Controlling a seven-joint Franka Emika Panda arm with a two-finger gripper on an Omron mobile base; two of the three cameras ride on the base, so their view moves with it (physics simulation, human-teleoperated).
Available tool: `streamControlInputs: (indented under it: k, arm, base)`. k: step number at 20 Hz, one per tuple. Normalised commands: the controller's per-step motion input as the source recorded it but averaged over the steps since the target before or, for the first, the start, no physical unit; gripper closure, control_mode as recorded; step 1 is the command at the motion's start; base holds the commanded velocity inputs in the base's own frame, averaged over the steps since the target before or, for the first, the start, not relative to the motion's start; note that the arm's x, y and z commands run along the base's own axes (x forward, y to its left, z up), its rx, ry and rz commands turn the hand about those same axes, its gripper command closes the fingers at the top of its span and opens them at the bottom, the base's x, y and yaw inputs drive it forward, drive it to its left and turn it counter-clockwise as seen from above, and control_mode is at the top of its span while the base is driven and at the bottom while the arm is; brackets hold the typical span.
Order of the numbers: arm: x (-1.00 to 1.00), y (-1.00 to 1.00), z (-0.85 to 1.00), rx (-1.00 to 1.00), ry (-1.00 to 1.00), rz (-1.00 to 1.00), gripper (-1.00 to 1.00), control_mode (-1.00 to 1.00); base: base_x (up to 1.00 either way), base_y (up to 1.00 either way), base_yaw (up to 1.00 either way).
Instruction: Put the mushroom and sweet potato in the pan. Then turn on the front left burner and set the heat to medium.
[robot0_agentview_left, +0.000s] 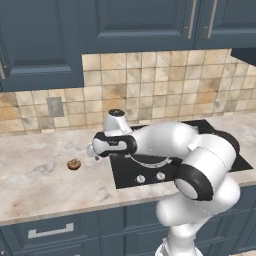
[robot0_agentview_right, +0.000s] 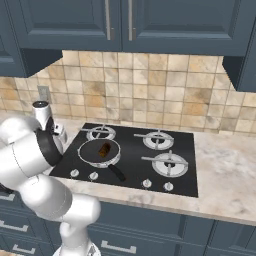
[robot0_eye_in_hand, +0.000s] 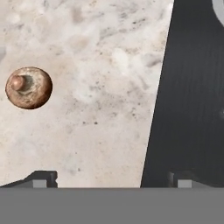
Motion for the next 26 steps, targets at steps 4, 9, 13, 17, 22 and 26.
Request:
streamControlInputs:
  k: [4, 9, 13, 17, 22, 26]
  arm:
    - [0.00, 0.34, -0.16, -0.04, 0.00, 0.00, -1.00, -1.00]
    - [0.00, 0.43, -0.01, -0.02, -0.01, 0.00, -1.00, -1.00]
    - [0.00, 0.46, 0.00, 0.00, 0.00, -0.01, -1.00, -1.00]
    - [0.00, 0.44, 0.00, 0.00, 0.00, -0.01, -1.00, -1.00]
    - [0.00, 0.44, 0.06, 0.00, 0.00, -0.04, -1.00, -1.00]
    - [0.10, 0.41, 0.05, 0.00, 0.00, -0.05, -1.00, -1.00]
  base:
    - [0.00, 0.00, 0.00]
    - [0.00, 0.00, 0.00]
    - [0.00, 0.00, 0.00]
    - [0.00, 0.00, 0.00]
    - [0.00, 0.00, 0.00]
    - [0.00, 0.00, 0.00]
